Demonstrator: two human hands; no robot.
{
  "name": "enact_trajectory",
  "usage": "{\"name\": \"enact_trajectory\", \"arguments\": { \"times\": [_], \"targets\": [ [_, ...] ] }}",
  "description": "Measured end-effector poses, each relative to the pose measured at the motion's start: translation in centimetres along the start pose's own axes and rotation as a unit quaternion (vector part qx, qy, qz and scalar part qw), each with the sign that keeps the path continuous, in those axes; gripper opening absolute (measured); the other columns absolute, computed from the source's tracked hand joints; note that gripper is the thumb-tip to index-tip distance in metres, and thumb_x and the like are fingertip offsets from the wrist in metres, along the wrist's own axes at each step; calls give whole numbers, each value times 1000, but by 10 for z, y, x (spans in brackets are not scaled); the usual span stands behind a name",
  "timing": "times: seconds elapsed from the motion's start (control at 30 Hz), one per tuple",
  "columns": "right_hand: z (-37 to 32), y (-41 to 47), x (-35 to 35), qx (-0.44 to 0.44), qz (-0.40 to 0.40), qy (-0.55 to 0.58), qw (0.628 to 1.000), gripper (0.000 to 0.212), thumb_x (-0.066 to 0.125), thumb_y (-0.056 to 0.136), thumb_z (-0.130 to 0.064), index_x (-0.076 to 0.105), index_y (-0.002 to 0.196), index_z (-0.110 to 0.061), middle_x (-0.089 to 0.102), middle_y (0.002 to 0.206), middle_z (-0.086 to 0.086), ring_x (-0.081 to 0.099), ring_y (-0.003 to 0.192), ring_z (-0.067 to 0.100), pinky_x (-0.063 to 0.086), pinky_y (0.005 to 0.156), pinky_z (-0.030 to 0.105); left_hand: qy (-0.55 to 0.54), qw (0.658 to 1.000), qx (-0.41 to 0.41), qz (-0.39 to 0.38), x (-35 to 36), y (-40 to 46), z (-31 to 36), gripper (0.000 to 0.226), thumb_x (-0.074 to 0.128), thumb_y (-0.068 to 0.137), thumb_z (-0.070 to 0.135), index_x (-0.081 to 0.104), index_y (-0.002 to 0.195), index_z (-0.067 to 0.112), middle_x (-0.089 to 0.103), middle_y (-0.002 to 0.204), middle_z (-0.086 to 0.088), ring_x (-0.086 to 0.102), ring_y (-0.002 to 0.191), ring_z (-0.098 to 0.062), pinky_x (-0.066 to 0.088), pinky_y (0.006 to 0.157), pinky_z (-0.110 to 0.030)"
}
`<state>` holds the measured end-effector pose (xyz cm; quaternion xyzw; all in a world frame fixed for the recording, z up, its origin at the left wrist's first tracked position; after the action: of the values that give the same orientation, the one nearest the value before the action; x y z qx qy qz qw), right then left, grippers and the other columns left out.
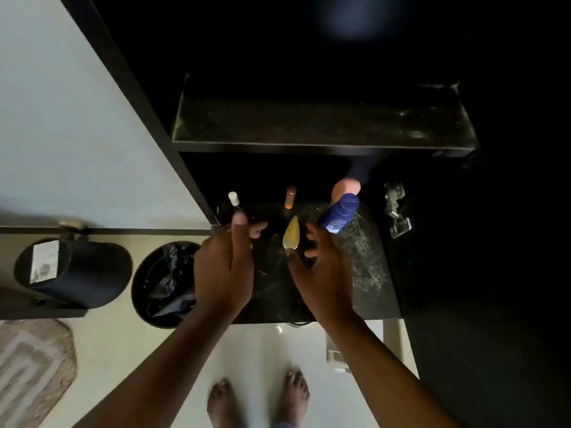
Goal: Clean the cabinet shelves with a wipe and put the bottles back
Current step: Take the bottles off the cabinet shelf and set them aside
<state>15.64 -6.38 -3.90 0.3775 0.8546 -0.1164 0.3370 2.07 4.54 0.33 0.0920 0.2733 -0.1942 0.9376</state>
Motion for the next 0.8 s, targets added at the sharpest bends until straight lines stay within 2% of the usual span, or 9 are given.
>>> {"name": "enact_trajectory", "arguments": {
  "times": [0.1,0.2,0.3,0.37,0.43,0.53,0.6,0.7,0.8],
  "targets": [
    [8,9,16,-1,0,6,1000,56,73,85,-40,54,137,-28,65,125,-8,70,90,7,59,75,32,-9,998,-20,51,6,3,-18,53,18,108,49,70,97,50,76,89,13,72,85,-10,57,79,-42],
    [16,17,30,4,-3,5,1000,53,74,83,-41,56,131,-29,65,114,-6,69,78,9,58,69,37,8,998,-21,64,15,3,-33,59,20,109,44,77,103,32,76,87,11,72,81,-12,57,76,-45],
    [24,24,37,1,2,-18,1000,43,75,83,-42,61,119,-25,65,99,-3,66,74,14,53,65,31,17,997,-19,75,20,2,-48,39,35,105,30,71,118,26,75,93,13,71,84,-8,57,79,-41],
    [25,26,39,-9,4,-25,1000,35,77,83,-40,63,109,-21,65,89,-1,63,72,14,46,61,25,26,996,-12,79,22,1,-50,34,46,98,24,66,125,25,73,96,14,69,82,-2,58,79,-35],
    [26,26,40,-12,6,-17,1000,33,78,83,-38,63,106,-20,65,86,0,62,72,14,47,61,26,26,996,-16,84,24,0,-51,34,53,93,27,64,125,24,70,99,13,67,77,0,56,76,-28],
    [26,26,40,-14,9,-7,1000,32,78,82,-36,63,105,-20,65,86,0,63,73,15,53,62,32,67,995,-34,65,29,6,-59,41,61,90,39,63,127,23,66,111,10,66,74,1,38,76,-2],
    [24,26,40,-15,12,-4,1000,30,79,82,-34,63,102,-20,64,84,-1,62,70,13,53,61,35,90,995,-36,40,34,12,-62,43,66,90,44,63,129,25,64,118,11,66,75,1,32,73,4],
    [19,25,39,-26,12,-4,1000,29,79,82,-31,64,103,-19,65,83,-1,61,66,7,49,59,26,101,995,-13,19,40,19,-60,43,71,91,43,64,129,26,63,117,17,65,75,1,33,72,5],
    [15,26,40,-28,12,-6,1000,25,79,82,-32,66,98,-19,64,77,-3,58,65,6,35,58,11,103,995,3,17,45,26,-62,35,73,91,40,70,123,24,71,102,12,66,74,-1,37,67,-1]
  ]
}}
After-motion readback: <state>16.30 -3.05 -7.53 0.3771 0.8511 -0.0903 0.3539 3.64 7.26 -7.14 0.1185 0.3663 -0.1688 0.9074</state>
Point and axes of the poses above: each hand's wrist, its own y-axis towards the middle knuckle, its own x-axis out of the palm, z = x × y, the point moved 5 cm from there along y, towards the middle knuckle
